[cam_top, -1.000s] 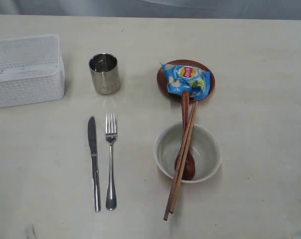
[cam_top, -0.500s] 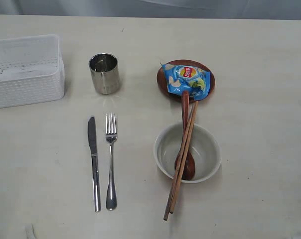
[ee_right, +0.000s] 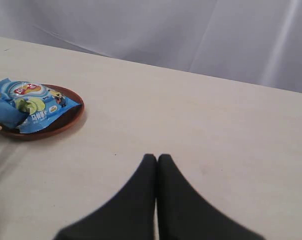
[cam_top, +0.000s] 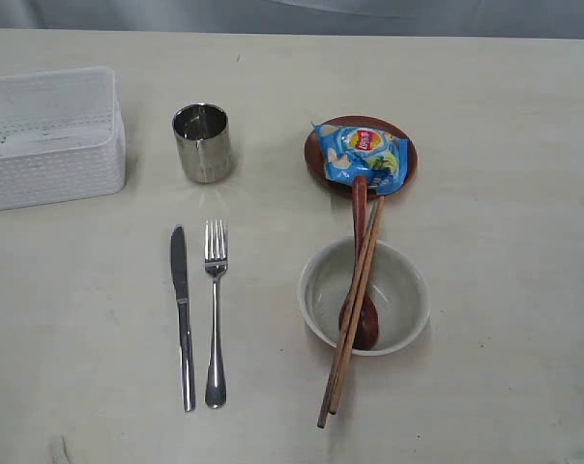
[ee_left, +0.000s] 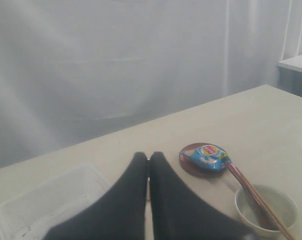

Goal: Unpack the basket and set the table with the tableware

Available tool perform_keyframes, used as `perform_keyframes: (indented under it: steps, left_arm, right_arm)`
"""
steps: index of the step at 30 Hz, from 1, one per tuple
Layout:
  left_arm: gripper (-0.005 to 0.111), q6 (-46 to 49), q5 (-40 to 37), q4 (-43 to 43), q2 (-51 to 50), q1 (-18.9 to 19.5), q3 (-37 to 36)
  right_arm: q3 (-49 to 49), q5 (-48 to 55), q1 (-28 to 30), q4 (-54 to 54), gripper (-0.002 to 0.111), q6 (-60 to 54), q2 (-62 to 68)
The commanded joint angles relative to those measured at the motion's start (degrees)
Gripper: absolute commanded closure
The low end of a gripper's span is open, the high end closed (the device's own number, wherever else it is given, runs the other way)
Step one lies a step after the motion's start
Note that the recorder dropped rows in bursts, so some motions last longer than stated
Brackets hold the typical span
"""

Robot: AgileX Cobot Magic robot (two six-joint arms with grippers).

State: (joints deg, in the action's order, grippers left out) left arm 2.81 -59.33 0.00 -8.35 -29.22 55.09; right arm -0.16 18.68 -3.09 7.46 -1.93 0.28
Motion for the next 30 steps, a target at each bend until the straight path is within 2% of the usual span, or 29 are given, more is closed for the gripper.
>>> perform_keyframes:
  steps: [1,11,14,19,25,29,30]
  left_arm:
    - [0.105,-0.5,-0.2,-0.4,0.3,-0.1,-0.2]
    - [0.105,-0.5,-0.2,0.0,0.3,-0.1,-0.8]
    - [0.105,0.3,2.4,1.2,0.3,-0.1,-2.2]
    - [0.105,0.3,17.8,2.5,2.5,-0.1,-9.7]
    - [0.105,0.3,40.2,2.5,7.9,-0.1,-25.8]
    - [0.105,0.3,50.1,2.5,8.4,-0.1,-35.0]
    - [0.105,0.3,55.1,2.5,8.4,-0.1,-39.9]
  right_arm:
    - [0.2,-0.3,0.2,0.1,0.108,0.2,-0.3]
    - [0.2,-0.3,0.2,0.1,0.108,0.2,-0.3]
    - [0.2,-0.3,0.2,0.1,0.108,0.2,-0.3]
    - [0.2,-0.3,0.2,0.1,0.108,0.2,-0.3]
    - [0.2,-0.3,0.2,0.1,0.108,0.2,-0.3]
    - [0.2,-0.3,0.2,0.1,0.108,0.2,-0.3]
    - [0.2,-0.3,0.2,0.1,0.108,0.2,-0.3]
